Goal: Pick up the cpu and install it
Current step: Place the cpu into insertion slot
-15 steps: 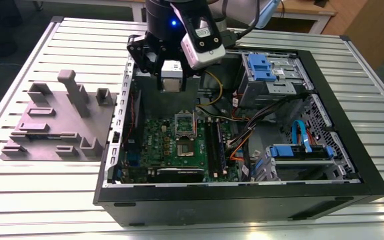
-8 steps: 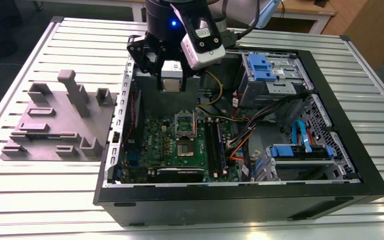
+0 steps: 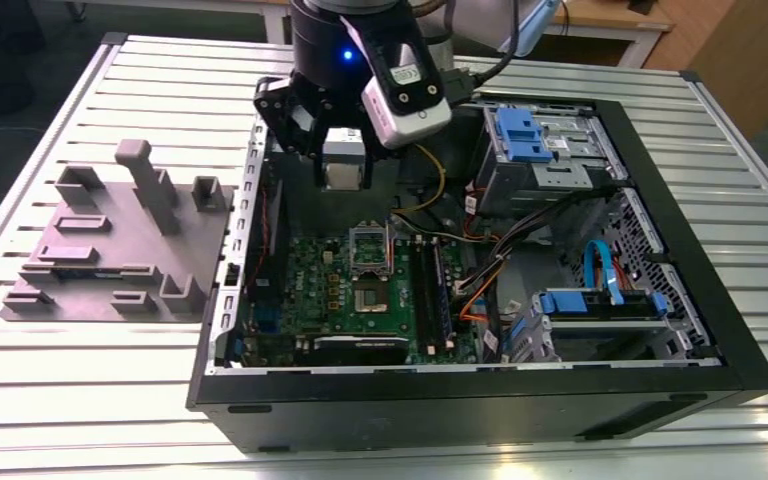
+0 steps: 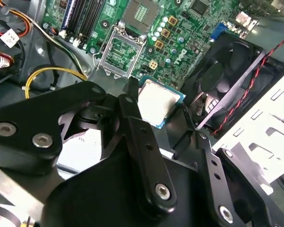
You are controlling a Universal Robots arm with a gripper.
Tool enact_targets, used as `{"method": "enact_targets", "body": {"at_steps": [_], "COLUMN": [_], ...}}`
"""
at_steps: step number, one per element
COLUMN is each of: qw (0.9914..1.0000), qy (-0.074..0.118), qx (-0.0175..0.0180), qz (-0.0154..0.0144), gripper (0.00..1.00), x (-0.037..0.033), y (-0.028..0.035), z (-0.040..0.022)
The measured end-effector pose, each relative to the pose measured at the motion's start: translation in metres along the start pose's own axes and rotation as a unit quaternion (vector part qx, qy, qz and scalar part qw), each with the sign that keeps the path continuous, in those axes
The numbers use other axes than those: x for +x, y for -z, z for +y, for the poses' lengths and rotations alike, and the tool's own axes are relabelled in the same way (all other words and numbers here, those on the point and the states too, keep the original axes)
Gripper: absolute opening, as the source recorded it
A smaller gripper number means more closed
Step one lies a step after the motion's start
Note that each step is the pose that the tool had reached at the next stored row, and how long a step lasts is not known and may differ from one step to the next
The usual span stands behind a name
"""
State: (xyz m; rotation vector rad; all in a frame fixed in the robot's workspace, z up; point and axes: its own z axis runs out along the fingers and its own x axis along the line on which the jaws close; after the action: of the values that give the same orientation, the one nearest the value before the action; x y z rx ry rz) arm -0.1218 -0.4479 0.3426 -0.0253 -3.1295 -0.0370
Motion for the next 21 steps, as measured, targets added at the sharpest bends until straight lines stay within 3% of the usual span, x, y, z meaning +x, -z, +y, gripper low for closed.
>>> {"method": "enact_targets", "body": {"at_steps": [5,11,21], "qw": [0.99994,0.99993,0.99993], "qy": [0.0,0.0,0.0], "qx": [0.0112,0.0116,0.0115], "qz": [-0.0003,-0.0004,-0.0005], "gripper": [0.47,0.47,0.47], "x": [-0.0006,-0.008,-0.0195], "y": [-0.002,-0.0117,-0.0296], "z": [-0.0039,-0.011,-0.0137]}}
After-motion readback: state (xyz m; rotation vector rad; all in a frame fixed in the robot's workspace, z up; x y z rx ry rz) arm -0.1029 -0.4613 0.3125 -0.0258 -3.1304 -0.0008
